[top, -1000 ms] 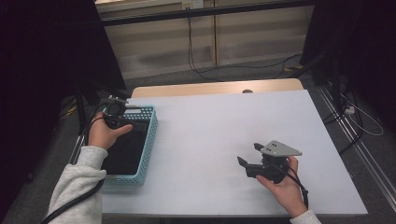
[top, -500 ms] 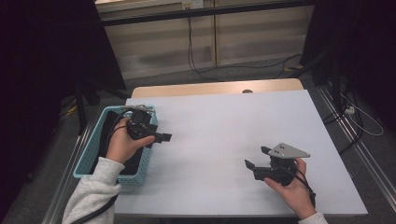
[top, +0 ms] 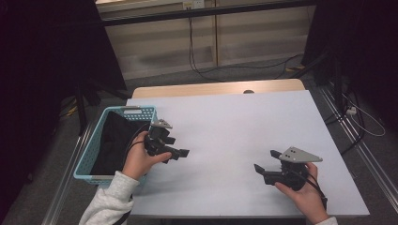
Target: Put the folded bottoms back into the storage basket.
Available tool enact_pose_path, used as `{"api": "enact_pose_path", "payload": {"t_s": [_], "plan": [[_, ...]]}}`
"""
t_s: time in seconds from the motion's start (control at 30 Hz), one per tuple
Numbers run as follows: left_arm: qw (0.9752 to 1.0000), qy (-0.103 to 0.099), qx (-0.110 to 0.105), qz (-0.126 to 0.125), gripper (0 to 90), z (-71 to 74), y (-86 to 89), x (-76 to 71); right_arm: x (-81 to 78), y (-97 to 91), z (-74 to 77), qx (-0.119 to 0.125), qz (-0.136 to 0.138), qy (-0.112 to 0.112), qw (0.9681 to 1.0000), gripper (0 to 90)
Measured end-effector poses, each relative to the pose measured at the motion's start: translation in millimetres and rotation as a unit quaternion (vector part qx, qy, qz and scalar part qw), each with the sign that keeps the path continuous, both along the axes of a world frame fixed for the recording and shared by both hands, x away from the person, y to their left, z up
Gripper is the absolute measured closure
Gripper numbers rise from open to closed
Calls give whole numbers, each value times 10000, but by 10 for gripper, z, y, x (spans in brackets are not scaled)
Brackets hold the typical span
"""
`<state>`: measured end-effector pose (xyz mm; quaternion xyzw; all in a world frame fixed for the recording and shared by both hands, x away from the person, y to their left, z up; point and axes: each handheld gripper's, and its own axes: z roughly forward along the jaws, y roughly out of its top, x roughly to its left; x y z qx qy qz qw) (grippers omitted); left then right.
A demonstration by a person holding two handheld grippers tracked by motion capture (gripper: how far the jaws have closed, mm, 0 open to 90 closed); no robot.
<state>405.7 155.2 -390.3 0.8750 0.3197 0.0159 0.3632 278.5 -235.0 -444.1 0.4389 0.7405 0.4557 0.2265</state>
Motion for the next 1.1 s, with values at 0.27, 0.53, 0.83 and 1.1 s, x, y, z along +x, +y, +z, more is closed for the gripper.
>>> {"api": "enact_pose_path", "payload": {"t_s": [0.27,0.53,0.83,1.1], "plan": [[9999,68,-73,-92,173,-148,33,-118,-57,-65,-20,-18,33,47,10000,200],[9998,104,-32,-159,165,-273,85,-215,-116,-129,-18,-47,49,66,10000,199],[9997,143,-97,-193,153,-388,172,-293,-171,-215,-37,-73,64,120,9999,197],[9996,130,-151,-192,142,-399,182,-301,-189,-254,-53,-52,81,132,9999,195]]}}
